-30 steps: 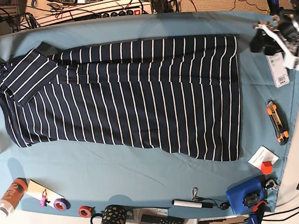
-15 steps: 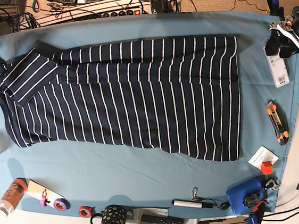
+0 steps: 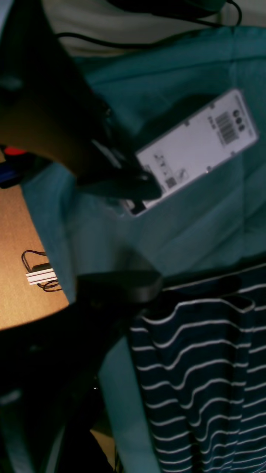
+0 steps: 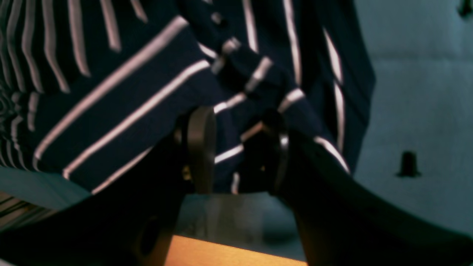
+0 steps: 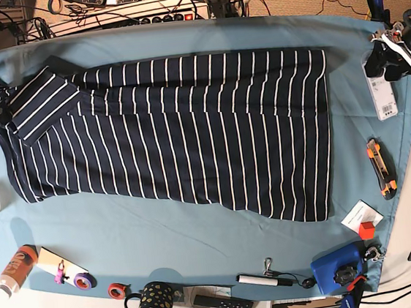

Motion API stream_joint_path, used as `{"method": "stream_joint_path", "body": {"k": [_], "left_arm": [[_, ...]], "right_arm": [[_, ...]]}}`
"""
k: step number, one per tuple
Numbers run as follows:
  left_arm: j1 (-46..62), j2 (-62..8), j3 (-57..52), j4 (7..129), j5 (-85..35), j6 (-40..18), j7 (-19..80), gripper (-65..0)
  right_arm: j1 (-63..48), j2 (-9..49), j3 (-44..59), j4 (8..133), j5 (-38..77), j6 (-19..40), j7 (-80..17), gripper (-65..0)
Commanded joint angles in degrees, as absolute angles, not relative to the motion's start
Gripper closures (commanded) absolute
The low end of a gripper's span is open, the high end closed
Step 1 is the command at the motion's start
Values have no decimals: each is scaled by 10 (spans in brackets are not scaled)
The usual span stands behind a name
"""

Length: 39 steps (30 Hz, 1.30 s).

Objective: Layout the t-shirt on the table in an organized manner, then fold the t-shirt properly
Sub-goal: 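Grasp the shirt's folded corner with the right gripper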

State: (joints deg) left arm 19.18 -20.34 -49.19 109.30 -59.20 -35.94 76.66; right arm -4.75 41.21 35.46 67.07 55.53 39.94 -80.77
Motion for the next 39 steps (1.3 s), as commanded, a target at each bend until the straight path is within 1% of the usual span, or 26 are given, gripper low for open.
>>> {"method": "stream_joint_path", "body": {"k": [1,10,11,12,15,16,19,28,35,39], "left_arm": [[190,-214,-495,1102,-603,-361,752,-313],[190,-214,-495,1102,-603,-361,750,-313],[190,-214,-495,1102,-603,-361,750,-313],[190,-214,-495,1102,-603,-360,750,-313],[190,-214,-495,1102,-603,-359,750,-313],[190,-214,-495,1102,-603,-359,750,-313],[190,-214,-495,1102,-605,-359,749,-313],[190,-214,-495,1102,-605,-359,749,-313],[190,-214,-495,1102,-605,-359,749,-313],[190,-214,-495,1102,-606,-359,741,-313]], "right_arm": [[-43,430,359,679,564,400,-800,-214],[-43,360,359,679,537,400,-800,-213],[-43,358,359,679,537,400,-800,-204],[-43,357,359,679,538,400,-800,-171],[-40,361,359,679,540,400,-788,-34],[-39,362,359,681,540,400,-788,0],[-38,362,359,698,549,400,-784,0],[-38,362,359,765,628,400,-758,0],[-33,359,359,783,629,400,-707,0],[0,341,359,783,596,400,-659,0]]}}
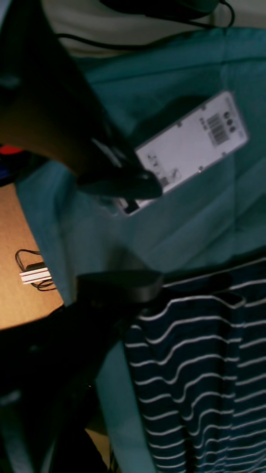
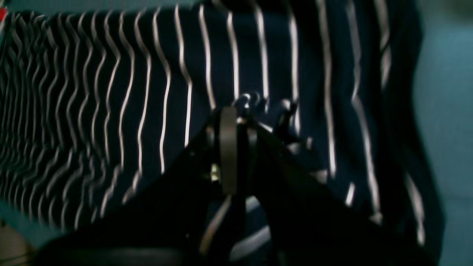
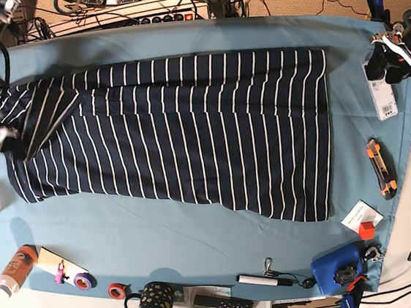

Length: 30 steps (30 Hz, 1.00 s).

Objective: Layout the t-shirt on the table in an organized manner, then fold the t-shirt properly
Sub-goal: 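Grasp the shirt's folded corner with the right gripper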

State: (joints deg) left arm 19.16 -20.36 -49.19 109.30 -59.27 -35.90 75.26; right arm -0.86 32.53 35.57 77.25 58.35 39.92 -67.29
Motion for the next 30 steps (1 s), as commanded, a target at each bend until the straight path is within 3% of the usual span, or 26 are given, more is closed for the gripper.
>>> {"method": "stream_joint_path", "body": {"k": [1,11,19,22,26,30], "left_arm": [[190,-214,-495,1102,-605,-359,741,-313],[190,-214,-495,1102,-605,-361,758,-313],[191,-213,-483,1102,-616,-367,758,-313],[190,-211,-440,1102,-638,-400,745,-313],[190,-213,-368,1102,-625,-400,650,-313],[179,-222,-282,1102,-536,-400,629,-314]], "right_arm": [[11,333,359,783,586,400,-641,0],[107,262,349,782,473,400,-542,0],[110,260,343,782,369,400,-523,0],[96,260,346,782,368,400,-528,0],[74,260,346,782,368,400,-541,0],[53,265,353,782,363,400,-541,0]]}}
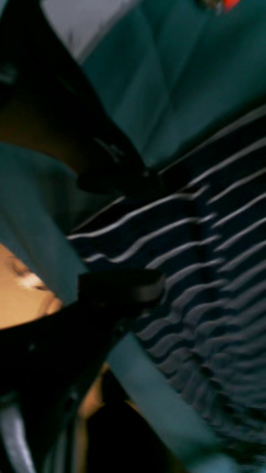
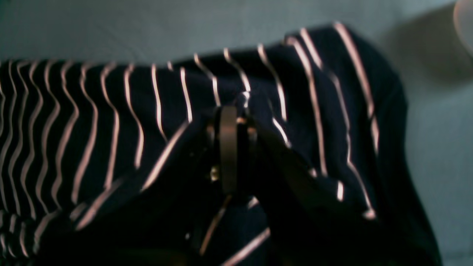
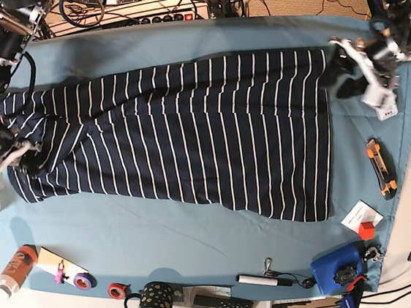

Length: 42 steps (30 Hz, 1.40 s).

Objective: Layout the t-shirt on the table in an organized manner, then fold the t-shirt properly
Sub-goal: 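Grasp the shirt's folded corner with the right gripper, then grasp the folded edge with the left gripper and tuck it under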

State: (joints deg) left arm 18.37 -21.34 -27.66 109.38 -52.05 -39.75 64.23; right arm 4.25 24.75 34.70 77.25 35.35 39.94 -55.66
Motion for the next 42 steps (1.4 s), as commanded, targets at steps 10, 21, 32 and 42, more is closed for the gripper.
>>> {"method": "stream_joint_path", "body": {"k": [10,21,32,42], "left_arm": [[93,-224,-149,1097,-310,-400,562,-314],[71,-224,-90,1040,-172,-400,472,-314],[65,-224,-91,1040,-167,-400,460,-314],[65,-223,-87,1011,-166,-400,440,-313]], "right_arm": [[48,266,463,782,367,400,-591,0],[9,265,469,782,396,400,-586,0],[9,265,469,782,396,400,-586,0],[10,265,469,782,396,400,-586,0]]}}
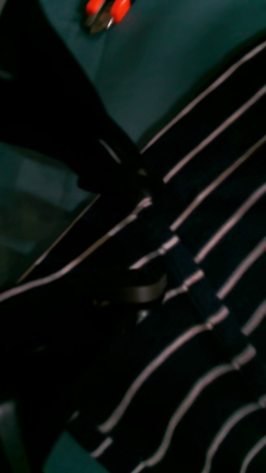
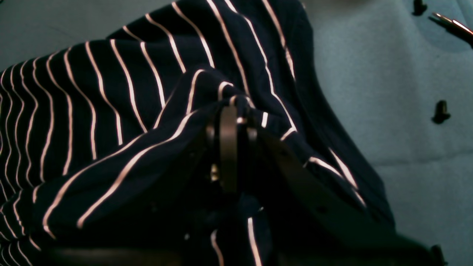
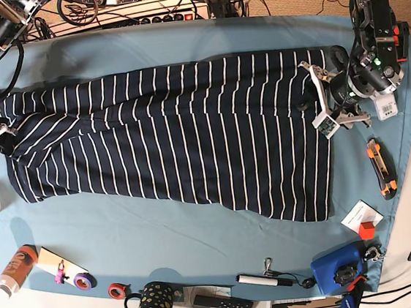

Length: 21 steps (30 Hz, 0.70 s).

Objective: Layout the t-shirt on the table in an organized manner, then fold the t-shirt properly
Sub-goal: 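Grasp the folded edge with the left gripper and tuck it under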

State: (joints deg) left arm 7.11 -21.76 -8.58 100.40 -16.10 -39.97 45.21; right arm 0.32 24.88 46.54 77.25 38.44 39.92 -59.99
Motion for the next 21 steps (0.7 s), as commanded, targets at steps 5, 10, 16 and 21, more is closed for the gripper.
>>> {"method": "stream_joint_path", "body": {"k": [5,10,16,21], "left_arm": [[65,-221,-88,974,-166,-400,434,-309],[62,-221,-88,972,-167,-359,423,-227],[49,-221,-88,973,-167,-351,420,0],[46,-221,-93,976,-167,-282,420,0]], "right_arm": [[10,265,469,782,397,400,-584,0],[10,265,469,782,396,400,-584,0],[10,265,469,782,396,400,-585,0],[9,265,469,782,396,400,-585,0]]}}
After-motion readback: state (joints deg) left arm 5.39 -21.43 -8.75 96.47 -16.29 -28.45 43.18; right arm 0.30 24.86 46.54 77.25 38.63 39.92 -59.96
